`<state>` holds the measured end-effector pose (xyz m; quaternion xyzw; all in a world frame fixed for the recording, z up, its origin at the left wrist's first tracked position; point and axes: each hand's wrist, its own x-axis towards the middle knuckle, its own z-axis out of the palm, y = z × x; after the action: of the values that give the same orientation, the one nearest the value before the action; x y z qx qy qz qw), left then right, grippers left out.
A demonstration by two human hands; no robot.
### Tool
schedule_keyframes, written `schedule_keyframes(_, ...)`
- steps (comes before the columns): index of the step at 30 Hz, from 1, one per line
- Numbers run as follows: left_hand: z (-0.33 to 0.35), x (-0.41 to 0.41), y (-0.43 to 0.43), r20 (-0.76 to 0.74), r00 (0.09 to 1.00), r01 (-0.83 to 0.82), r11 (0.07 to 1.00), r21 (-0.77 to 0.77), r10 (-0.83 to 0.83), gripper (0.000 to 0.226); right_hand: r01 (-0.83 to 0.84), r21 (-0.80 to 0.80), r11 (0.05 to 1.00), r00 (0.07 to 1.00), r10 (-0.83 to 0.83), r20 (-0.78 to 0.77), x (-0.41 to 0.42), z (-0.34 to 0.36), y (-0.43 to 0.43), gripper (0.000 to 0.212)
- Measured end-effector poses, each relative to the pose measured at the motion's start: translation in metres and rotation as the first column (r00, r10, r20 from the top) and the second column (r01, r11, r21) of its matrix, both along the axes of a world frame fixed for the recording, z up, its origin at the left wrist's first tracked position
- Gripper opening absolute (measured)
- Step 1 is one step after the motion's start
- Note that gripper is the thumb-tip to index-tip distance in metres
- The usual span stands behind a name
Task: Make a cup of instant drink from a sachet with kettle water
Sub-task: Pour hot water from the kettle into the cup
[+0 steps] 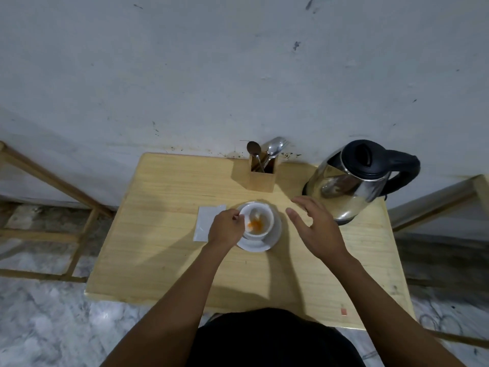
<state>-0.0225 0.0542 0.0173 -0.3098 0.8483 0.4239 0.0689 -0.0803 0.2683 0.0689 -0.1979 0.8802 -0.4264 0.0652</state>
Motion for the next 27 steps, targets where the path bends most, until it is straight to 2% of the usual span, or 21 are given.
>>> schedule_keyframes(5, -0.004, -0.001, 0.012, -0.023, 0.991, -0.135, 0.990, -0.030, 0.135, 0.027, 0.200, -0.143, 0.969, 0.951, -0.227, -0.209, -0.016, 0.033, 0.052, 0.020)
schedule_keyframes(8, -0.001, -0.002, 0.023, -0.068, 0.974, -0.220, 0.975, -0.032, 0.217, 0.029, 0.316, -0.194, 0.929, 0.888, -0.361, -0.284, -0.038, 0.049, 0.084, 0.028)
schedule_keyframes(11, 0.003, -0.004, 0.035, -0.098, 0.956, -0.283, 0.958, -0.046, 0.277, 0.030, 0.390, -0.154, 0.908, 0.853, -0.419, -0.312, -0.068, 0.062, 0.110, 0.036)
schedule_keyframes(13, 0.004, -0.004, 0.040, -0.107, 0.947, -0.309, 0.949, -0.066, 0.302, 0.030, 0.384, -0.086, 0.919, 0.883, -0.393, -0.257, -0.090, 0.068, 0.122, 0.043)
schedule_keyframes(16, 0.005, -0.005, 0.045, -0.107, 0.941, -0.330, 0.939, -0.095, 0.320, 0.030, 0.286, 0.041, 0.957, 0.952, -0.279, -0.129, -0.123, 0.068, 0.134, 0.057)
schedule_keyframes(19, 0.004, -0.005, 0.045, -0.079, 0.951, -0.306, 0.942, -0.140, 0.298, 0.033, 0.125, 0.061, 0.990, 0.992, -0.125, 0.005, -0.146, 0.069, 0.138, 0.048)
schedule_keyframes(22, 0.004, -0.006, 0.046, -0.054, 0.947, -0.320, 0.937, -0.137, 0.316, 0.035, -0.019, 0.026, 0.999, 0.995, 0.017, 0.094, -0.166, 0.073, 0.144, 0.040)
schedule_keyframes(27, 0.004, -0.007, 0.047, -0.025, 0.935, -0.356, 0.930, -0.094, 0.355, 0.037, -0.165, 0.095, 0.982, 0.971, 0.145, 0.190, -0.195, 0.072, 0.154, 0.064)
